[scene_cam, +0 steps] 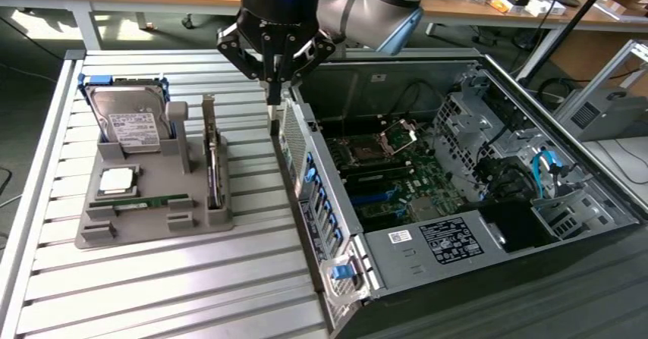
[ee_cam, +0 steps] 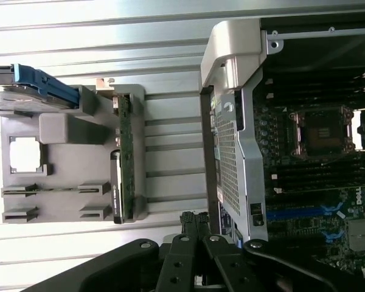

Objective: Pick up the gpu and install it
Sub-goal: 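Reach for the gpu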

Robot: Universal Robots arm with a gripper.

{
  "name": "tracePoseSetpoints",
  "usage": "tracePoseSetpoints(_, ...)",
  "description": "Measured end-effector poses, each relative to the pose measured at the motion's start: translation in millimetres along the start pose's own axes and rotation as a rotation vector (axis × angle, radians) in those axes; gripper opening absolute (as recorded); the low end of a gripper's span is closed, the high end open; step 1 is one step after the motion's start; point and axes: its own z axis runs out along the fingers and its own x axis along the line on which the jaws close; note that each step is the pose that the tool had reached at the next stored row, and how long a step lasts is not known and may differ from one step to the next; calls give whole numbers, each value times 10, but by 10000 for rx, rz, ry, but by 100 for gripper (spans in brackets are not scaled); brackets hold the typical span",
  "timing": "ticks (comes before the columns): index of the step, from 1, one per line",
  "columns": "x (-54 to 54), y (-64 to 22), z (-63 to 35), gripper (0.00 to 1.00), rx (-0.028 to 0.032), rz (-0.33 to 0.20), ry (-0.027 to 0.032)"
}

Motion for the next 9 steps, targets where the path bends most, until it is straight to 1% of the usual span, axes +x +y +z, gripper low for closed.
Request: tracePoseSetpoints(9,72,-5,-2,11,0,0,0)
